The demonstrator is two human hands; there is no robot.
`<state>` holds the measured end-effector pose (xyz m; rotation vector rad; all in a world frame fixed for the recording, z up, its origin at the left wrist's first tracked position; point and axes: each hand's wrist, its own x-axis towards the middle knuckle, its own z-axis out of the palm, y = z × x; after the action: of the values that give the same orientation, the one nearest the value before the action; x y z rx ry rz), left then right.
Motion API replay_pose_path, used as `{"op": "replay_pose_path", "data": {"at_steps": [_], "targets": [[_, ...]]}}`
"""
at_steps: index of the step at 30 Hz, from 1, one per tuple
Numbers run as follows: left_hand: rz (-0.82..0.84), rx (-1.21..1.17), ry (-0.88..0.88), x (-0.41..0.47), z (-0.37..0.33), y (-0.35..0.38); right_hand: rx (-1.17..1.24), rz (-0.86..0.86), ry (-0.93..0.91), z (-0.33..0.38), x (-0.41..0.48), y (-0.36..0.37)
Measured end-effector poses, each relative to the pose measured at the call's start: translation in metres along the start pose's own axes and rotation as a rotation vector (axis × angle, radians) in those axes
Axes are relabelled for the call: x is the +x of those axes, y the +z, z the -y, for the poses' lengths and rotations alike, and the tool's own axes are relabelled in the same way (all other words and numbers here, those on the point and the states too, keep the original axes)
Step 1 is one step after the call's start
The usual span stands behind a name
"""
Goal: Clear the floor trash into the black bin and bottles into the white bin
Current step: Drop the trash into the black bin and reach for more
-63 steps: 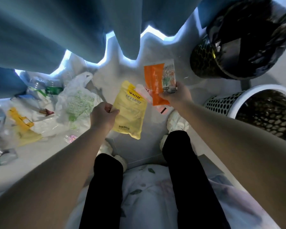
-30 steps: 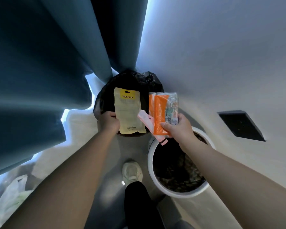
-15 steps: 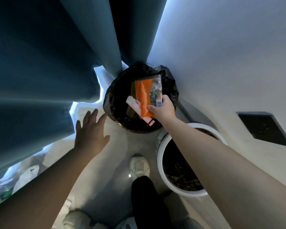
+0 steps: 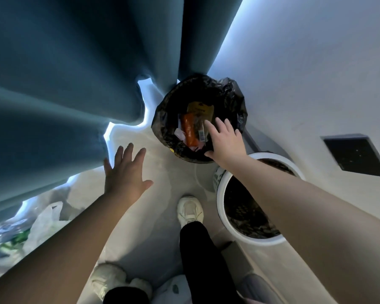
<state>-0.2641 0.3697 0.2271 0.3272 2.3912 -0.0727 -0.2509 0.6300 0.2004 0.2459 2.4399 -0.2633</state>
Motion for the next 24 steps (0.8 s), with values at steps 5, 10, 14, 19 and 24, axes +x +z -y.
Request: {"op": "replay_pose_path", "data": {"at_steps": [5, 10, 14, 19, 24], "targets": [[-0.018, -0.039, -0.053, -0.042, 0.015, 0.003, -0.078, -0.029, -0.107, 0.025, -0.038, -0.009], [0.06, -0.072, -0.156, -0.097, 0.044, 0.039, -0.122, 0.012, -0.258, 0.079, -0.08, 0.007], [0.127, -0.138, -0.264, -0.145, 0.08, 0.083, -0.173, 0.109, -0.382, 0.134, -0.107, 0.042], [0.141, -0.227, -0.391, -0.193, 0.139, 0.13, -0.23, 0.168, -0.484, 0.209, -0.135, 0.091], [0.117, -0.302, -0.503, -0.235, 0.202, 0.177, -0.318, 0.207, -0.583, 0.284, -0.154, 0.14]]}}
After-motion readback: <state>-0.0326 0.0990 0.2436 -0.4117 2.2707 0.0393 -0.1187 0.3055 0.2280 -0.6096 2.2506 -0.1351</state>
